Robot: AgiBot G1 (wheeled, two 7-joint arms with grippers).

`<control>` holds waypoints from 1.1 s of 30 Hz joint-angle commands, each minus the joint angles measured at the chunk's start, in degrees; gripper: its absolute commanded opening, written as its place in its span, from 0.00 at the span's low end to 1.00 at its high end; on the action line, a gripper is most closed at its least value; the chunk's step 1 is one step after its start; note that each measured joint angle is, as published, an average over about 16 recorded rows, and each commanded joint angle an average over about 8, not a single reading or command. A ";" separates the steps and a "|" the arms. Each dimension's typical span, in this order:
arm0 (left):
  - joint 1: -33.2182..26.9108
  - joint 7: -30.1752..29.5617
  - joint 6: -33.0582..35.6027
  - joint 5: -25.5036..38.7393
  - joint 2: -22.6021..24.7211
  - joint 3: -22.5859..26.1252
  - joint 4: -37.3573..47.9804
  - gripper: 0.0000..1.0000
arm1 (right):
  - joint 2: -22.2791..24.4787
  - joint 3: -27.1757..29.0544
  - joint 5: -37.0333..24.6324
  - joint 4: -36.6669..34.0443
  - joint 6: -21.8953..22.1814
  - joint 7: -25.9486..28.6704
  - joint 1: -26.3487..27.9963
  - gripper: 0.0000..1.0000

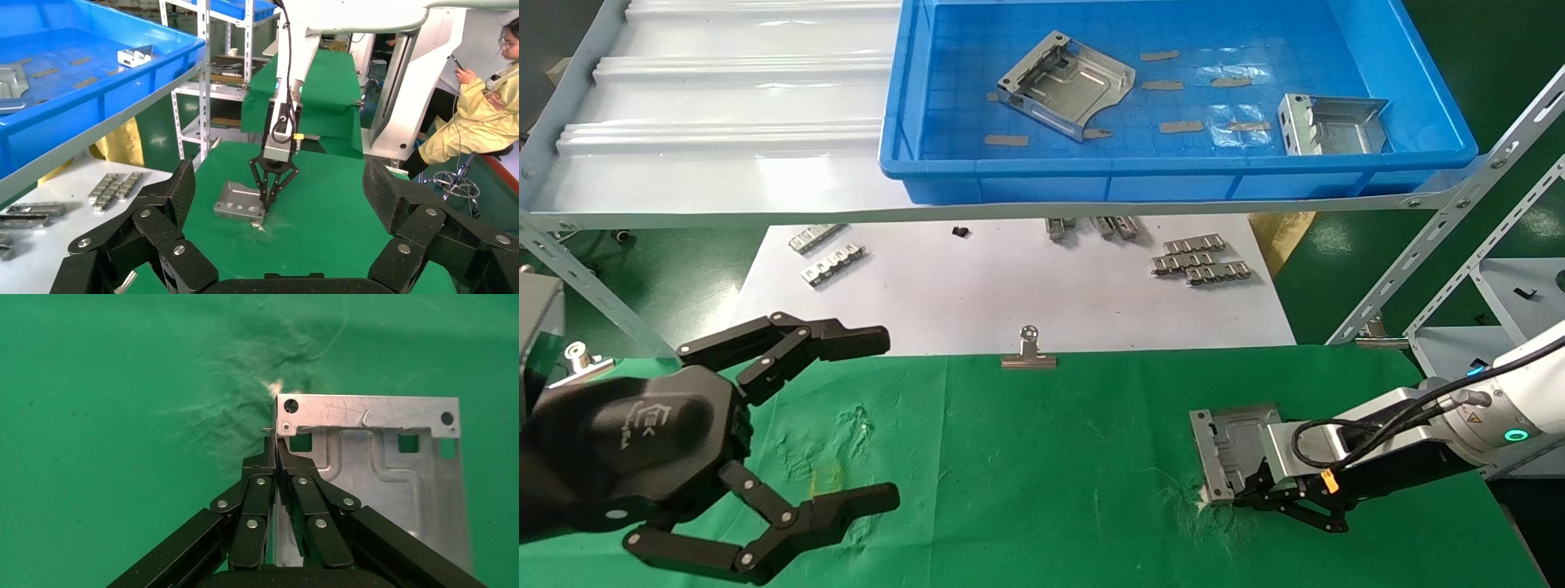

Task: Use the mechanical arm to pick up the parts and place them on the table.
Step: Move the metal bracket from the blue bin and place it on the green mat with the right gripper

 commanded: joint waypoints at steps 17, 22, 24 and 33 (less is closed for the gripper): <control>0.00 0.02 -0.02 -0.02 -0.02 0.03 0.00 1.00 | 0.74 0.64 3.47 -0.68 -5.53 2.77 3.75 1.00; 0.00 0.02 -0.03 -0.03 -0.02 0.03 0.01 1.00 | 1.55 1.47 5.91 0.63 -5.90 4.83 3.76 1.00; 0.00 0.02 -0.03 -0.03 -0.02 0.03 0.01 1.00 | 1.71 1.61 6.34 0.91 -5.96 4.98 3.74 1.00; 0.00 0.02 -0.03 -0.03 -0.02 0.03 0.02 1.00 | 1.81 2.20 5.86 1.43 -5.70 4.86 2.97 1.00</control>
